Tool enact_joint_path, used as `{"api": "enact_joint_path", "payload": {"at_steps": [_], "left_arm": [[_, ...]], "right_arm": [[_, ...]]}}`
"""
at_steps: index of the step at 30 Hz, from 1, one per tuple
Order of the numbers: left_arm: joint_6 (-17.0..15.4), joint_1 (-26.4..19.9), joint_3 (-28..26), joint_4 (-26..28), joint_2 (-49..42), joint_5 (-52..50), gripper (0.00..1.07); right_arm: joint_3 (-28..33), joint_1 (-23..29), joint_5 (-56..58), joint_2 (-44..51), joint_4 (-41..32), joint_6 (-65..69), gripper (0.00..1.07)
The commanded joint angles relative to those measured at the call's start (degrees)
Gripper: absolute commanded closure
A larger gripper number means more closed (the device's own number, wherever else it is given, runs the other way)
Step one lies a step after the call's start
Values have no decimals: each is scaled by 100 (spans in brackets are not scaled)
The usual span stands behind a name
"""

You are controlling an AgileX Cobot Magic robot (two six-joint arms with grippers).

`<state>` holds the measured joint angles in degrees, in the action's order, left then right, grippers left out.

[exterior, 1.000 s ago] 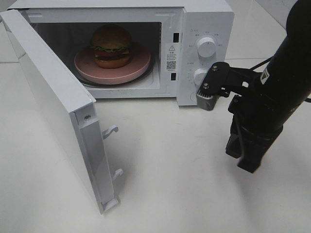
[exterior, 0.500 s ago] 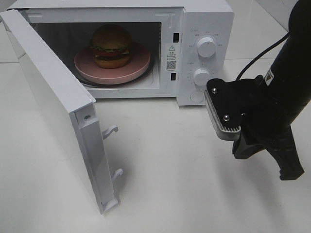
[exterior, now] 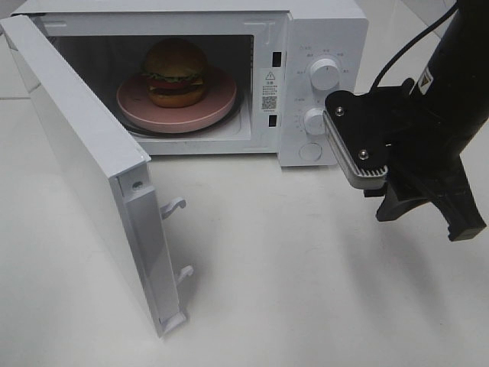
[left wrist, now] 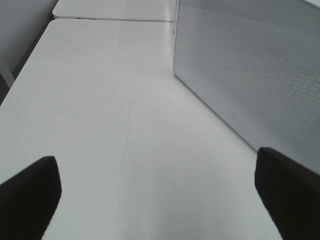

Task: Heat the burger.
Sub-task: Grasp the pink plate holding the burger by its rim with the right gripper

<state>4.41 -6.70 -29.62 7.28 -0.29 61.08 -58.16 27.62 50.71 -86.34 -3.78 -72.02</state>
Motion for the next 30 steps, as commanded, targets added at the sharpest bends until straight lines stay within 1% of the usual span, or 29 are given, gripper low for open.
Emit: {"api": "enact_joint_path", "payload": {"at_steps": [1,2,3,4,5,6,7,8,10,11,15,17,20,21,28,30], "left_arm": [[-29,-17,6,29,-109,17,9],[-29,-17,6,29,-109,17,9],[-29,-17,6,29,-109,17,9],[-29,-17,6,29,-109,17,9],[-29,-17,6,29,-109,17,9],[-29,-17,6,29,-109,17,9],[-29,-17,6,29,-109,17,9],[-29,-17,6,29,-109,17,9],[-29,-17,6,29,-109,17,9],[-29,-17,6,29,-109,17,9],[-29,-17,6,29,-109,17,9],[-29,-17,6,29,-109,17,9],[-29,-17,6,29,-109,17,9],[-29,-17,6,29,-109,17,9],[-29,-17,6,29,-109,17,9],[-29,-17,6,29,-109,17,9]], "right_arm": [[-109,-6,29,34,34,74,44],[-109,-6,29,34,34,74,44],[-126,-6,-86,34,34,315,30],[-126,-6,-86,34,34,315,30],[-149,-6,-149,34,63,682,23],[-149,-6,-201,34,103,837,12],[-149,-6,-201,34,103,837,12],[-149,-6,-212,29,258,963,8],[-155,-6,-212,23,350,991,8],[-166,-6,-229,17,510,1003,9],[-166,11,-407,17,613,1003,11],[-166,201,-561,17,882,1008,12],[-166,309,-693,17,980,1014,14],[-166,395,-934,17,1026,1014,14],[-166,481,-1679,17,1106,1014,15],[-166,590,-1988,17,1163,997,15]]}}
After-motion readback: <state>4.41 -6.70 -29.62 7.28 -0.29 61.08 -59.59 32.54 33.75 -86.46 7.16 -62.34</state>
